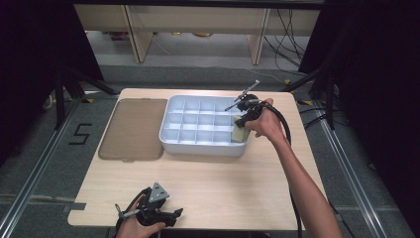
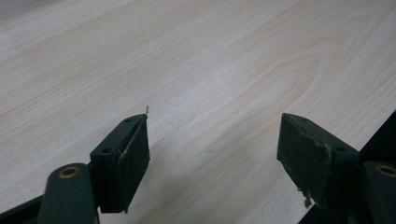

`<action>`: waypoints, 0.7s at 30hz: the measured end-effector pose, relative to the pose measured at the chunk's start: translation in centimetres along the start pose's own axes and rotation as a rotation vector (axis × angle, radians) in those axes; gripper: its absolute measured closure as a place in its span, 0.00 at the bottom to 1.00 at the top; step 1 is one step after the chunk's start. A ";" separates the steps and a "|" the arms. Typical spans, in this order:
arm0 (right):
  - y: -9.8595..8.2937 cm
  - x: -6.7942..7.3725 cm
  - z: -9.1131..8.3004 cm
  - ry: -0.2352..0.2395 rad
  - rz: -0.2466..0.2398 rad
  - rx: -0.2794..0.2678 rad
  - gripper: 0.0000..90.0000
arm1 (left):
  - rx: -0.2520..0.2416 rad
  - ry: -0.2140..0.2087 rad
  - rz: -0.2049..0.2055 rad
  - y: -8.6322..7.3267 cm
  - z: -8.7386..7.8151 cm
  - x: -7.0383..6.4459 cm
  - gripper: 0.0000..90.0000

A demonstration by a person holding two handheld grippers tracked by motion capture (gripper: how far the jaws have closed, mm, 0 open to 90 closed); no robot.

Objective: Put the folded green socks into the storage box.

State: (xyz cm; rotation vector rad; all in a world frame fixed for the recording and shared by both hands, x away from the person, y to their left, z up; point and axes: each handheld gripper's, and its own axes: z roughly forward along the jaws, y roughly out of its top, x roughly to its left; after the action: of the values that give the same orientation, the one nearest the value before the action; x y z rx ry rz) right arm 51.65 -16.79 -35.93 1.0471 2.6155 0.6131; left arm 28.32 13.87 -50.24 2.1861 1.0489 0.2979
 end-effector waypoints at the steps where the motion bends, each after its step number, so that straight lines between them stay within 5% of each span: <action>1: 0.0 0.0 0.0 0.000 0.000 0.000 0.82 | 0.000 0.000 0.000 0.0 0.0 0.0 0.27; 21: -0.6 -0.2 3.8 -0.033 0.005 0.035 0.82 | 0.006 -0.006 0.024 0.0 0.1 0.0 0.27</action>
State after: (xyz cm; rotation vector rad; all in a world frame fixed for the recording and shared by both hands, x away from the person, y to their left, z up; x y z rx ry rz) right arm 52.92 -16.24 -39.49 1.0652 2.6050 0.5485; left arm 28.35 13.79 -50.29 2.2052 1.0219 0.2989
